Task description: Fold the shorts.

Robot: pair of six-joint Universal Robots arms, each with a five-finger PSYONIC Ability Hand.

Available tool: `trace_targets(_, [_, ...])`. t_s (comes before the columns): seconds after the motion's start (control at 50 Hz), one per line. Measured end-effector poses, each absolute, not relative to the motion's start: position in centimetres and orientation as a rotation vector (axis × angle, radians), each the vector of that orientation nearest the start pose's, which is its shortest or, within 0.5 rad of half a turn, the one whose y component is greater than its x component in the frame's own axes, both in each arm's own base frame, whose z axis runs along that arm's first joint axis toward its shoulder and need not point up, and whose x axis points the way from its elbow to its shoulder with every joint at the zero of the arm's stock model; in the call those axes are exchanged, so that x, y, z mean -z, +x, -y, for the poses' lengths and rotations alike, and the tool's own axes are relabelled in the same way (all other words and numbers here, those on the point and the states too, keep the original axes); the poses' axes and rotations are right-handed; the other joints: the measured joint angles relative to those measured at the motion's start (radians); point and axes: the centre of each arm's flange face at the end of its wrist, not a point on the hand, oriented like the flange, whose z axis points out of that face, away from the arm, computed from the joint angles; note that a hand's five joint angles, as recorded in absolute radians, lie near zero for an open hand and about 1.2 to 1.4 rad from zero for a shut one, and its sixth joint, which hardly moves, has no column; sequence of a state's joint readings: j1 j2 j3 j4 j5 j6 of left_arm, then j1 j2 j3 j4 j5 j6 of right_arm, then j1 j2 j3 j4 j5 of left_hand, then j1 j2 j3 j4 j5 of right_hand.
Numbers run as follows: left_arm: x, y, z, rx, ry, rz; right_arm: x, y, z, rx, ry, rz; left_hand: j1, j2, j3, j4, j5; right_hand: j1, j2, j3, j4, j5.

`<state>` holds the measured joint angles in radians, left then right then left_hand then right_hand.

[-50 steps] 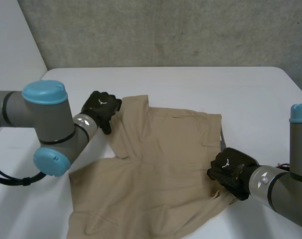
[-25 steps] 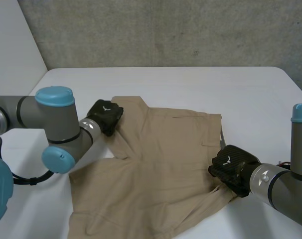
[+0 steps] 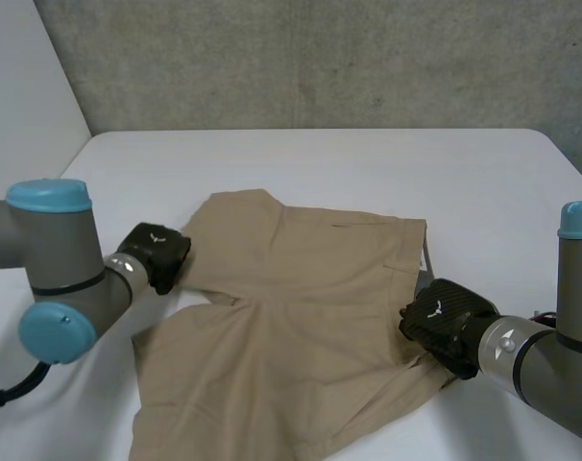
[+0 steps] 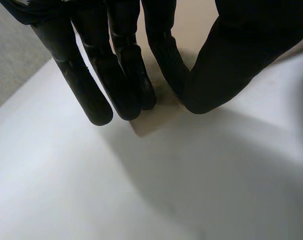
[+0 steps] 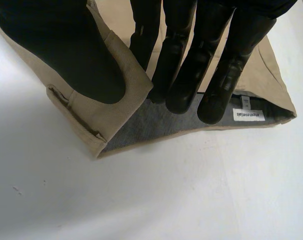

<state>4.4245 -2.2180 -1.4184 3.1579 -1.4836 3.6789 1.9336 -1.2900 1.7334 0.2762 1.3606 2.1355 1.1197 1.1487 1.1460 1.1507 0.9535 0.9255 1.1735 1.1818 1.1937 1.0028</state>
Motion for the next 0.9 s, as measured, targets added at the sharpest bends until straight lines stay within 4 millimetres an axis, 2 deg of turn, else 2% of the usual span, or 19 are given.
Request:
trace_targets(0.06, [-12.7, -23.9, 31.9, 1.593, 1.124, -2.391, -17.1, 23.7, 20.1, 1.354, -1.953, -2.172, -0.005, -0.006, -0.008, -0.009, -0.004, 0.000, 0.000, 0.000, 0.000, 0.000])
trace_targets(0.08, [-13.3, -23.6, 31.2, 1.577, 1.132, -2.393, -17.1, 23.7, 20.1, 1.359, -1.952, -2.171, -0.146, -0.158, -0.155, -0.160, -0.136, 0.000, 0.000, 0.000, 0.000, 0.000])
trace_targets(0.12, [-13.3, -23.6, 31.2, 1.577, 1.132, -2.393, -17.1, 23.7, 20.1, 1.359, -1.952, -2.171, -0.146, -0.158, -0.155, -0.160, -0.136, 0.000, 0.000, 0.000, 0.000, 0.000])
trace_targets(0.14, [-14.2, -23.5, 30.9, 1.596, 1.131, -2.375, -17.2, 23.8, 20.2, 1.366, -1.944, -2.172, -0.146, -0.158, -0.155, -0.160, -0.136, 0.000, 0.000, 0.000, 0.000, 0.000])
trace_targets(0.16, [-14.2, -23.5, 30.9, 1.596, 1.131, -2.375, -17.2, 23.8, 20.2, 1.366, -1.944, -2.172, -0.146, -0.158, -0.155, -0.160, -0.136, 0.000, 0.000, 0.000, 0.000, 0.000])
trace_targets(0.18, [-14.7, -23.6, 30.8, 1.612, 1.128, -2.363, -17.3, 23.9, 20.3, 1.384, -1.912, -2.180, -0.365, -0.382, -0.369, -0.377, -0.353, 0.000, 0.000, 0.000, 0.000, 0.000])
trace_targets(0.22, [-15.2, -23.6, 30.8, 1.632, 1.124, -2.350, -17.3, 23.9, 20.4, 1.394, -1.891, -2.186, -0.408, -0.421, -0.415, -0.425, -0.400, 0.000, 0.000, 0.000, 0.000, 0.000])
trace_targets(0.24, [-16.4, -23.7, 30.7, 1.674, 1.113, -2.325, -17.5, 24.0, 20.6, 1.411, -1.846, -2.197, -0.507, -0.533, -0.528, -0.538, -0.516, 0.000, 0.000, 0.000, 0.000, 0.000])
trace_targets(0.3, [-17.2, -23.8, 30.6, 1.705, 1.104, -2.307, -17.6, 24.1, 20.8, 1.427, -1.810, -2.205, -0.515, -0.543, -0.538, -0.547, -0.526, 0.000, 0.000, 0.000, 0.000, 0.000])
trace_targets(0.32, [-18.2, -23.9, 30.3, 1.739, 1.092, -2.291, -17.8, 24.2, 21.1, 1.445, -1.766, -2.214, -0.535, -0.570, -0.566, -0.575, -0.556, 0.000, 0.000, 0.000, 0.000, 0.000])
trace_targets(0.36, [-18.2, -23.9, 30.3, 1.739, 1.092, -2.291, -17.8, 24.2, 21.1, 1.445, -1.766, -2.214, -0.535, -0.570, -0.566, -0.575, -0.556, 0.000, 0.000, 0.000, 0.000, 0.000])
trace_targets(0.38, [-19.7, -24.0, 29.7, 1.793, 1.073, -2.275, -18.3, 24.4, 21.6, 1.479, -1.683, -2.229, -0.537, -0.578, -0.568, -0.580, -0.562, 0.000, 0.000, 0.000, 0.000, 0.000])
trace_targets(0.5, [-21.5, -24.1, 27.1, 1.865, 1.041, -2.299, -18.6, 25.1, 23.4, 1.514, -1.496, -2.274, -0.537, -0.578, -0.568, -0.580, -0.562, 0.000, 0.000, 0.000, 0.000, 0.000])
trace_targets(0.52, [-22.1, -24.2, 25.7, 1.889, 1.031, -2.321, -18.5, 25.4, 24.5, 1.521, -1.406, -2.299, -0.537, -0.578, -0.568, -0.580, -0.562, 0.000, 0.000, 0.000, 0.000, 0.000])
trace_targets(0.6, [-22.9, -24.2, 22.2, 1.939, 1.019, -2.380, -18.2, 26.0, 26.9, 1.543, -1.238, -2.354, -0.537, -0.578, -0.568, -0.580, -0.562, 0.000, -0.001, 0.000, 0.000, 0.000])
trace_targets(0.74, [-23.1, -24.3, 16.5, 1.951, 1.047, -2.510, -17.9, 27.4, 29.8, 1.611, -1.088, -2.403, -0.537, -0.578, -0.568, -0.580, -0.562, 0.000, -0.001, 0.000, 0.000, 0.000])
trace_targets(0.78, [-23.0, -24.3, 15.4, 1.933, 1.059, -2.552, -17.9, 27.6, 30.3, 1.625, -1.067, -2.408, -0.537, -0.578, -0.568, -0.580, -0.562, 0.000, -0.001, 0.000, 0.000, 0.000])
trace_targets(0.82, [-22.7, -24.4, 13.2, 1.870, 1.084, -2.650, -17.7, 28.1, 31.1, 1.647, -1.035, -2.415, -0.537, -0.578, -0.568, -0.580, -0.561, 0.000, -0.001, 0.000, 0.000, 0.000])
trace_targets(0.9, [-22.1, -24.4, 10.8, 1.749, 1.111, -2.786, -17.4, 28.4, 31.8, 1.658, -1.010, -2.418, -0.537, -0.577, -0.568, -0.580, -0.559, 0.000, -0.001, 0.000, 0.000, 0.000])
